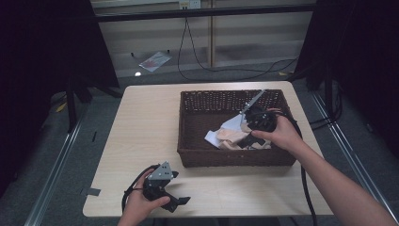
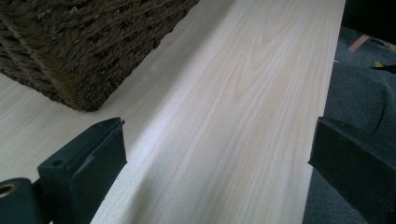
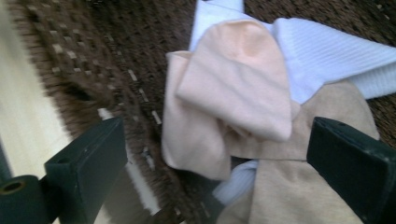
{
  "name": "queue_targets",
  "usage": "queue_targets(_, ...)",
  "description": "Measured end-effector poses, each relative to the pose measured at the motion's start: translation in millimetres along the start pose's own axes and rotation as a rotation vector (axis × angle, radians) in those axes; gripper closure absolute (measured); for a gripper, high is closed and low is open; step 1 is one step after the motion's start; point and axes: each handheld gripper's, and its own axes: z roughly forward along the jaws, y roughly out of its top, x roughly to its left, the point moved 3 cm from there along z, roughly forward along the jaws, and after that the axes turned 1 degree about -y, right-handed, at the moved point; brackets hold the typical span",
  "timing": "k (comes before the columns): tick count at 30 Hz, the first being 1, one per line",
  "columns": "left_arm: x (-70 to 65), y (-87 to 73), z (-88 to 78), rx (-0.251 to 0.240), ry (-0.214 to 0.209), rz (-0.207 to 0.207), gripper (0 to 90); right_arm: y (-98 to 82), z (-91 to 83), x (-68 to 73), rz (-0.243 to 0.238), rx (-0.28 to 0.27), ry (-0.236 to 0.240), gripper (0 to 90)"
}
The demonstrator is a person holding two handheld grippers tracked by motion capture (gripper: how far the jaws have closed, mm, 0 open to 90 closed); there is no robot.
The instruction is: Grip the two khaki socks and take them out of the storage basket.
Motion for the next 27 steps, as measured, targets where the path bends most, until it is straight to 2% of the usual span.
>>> queue_targets(9,-0.4,-0.4,1.7,-0.013,-0.002,-0.013,3.2,1.5,15.0,-5.5,0.007,0.047,0.003,15.0)
queue_targets(10,-0.5,-0.4,1.7,-0.013,-0.003,-0.012,3.2,2.9,16.7,-6.8,0.018,0.054,-0.003,16.2)
queue_targets(12,-0.5,-0.4,1.7,-0.012,-0.002,-0.012,3.1,3.8,17.9,-8.0,0.015,0.047,-0.006,17.8)
queue_targets(13,-0.1,-0.5,1.4,-0.007,-0.002,-0.006,3.1,4.6,19.5,-10.0,0.004,0.053,-0.005,22.1)
queue_targets(16,-0.3,-0.4,0.6,-0.003,-0.001,-0.009,3.1,6.4,22.2,-12.1,0.003,0.073,-0.012,24.2)
queue_targets(22,1.2,-0.4,-0.5,-0.003,0.004,-0.007,3.2,13.4,26.4,-11.3,-0.044,0.106,-0.042,19.9)
queue_targets(26,1.2,-0.6,-0.8,-0.004,0.006,-0.009,3.1,14.1,32.4,-7.5,-0.046,0.134,-0.037,18.6)
queue_targets(27,1.7,-0.8,-1.4,-0.002,0.008,-0.006,3.2,13.9,36.9,-7.8,-0.049,0.138,-0.042,15.2)
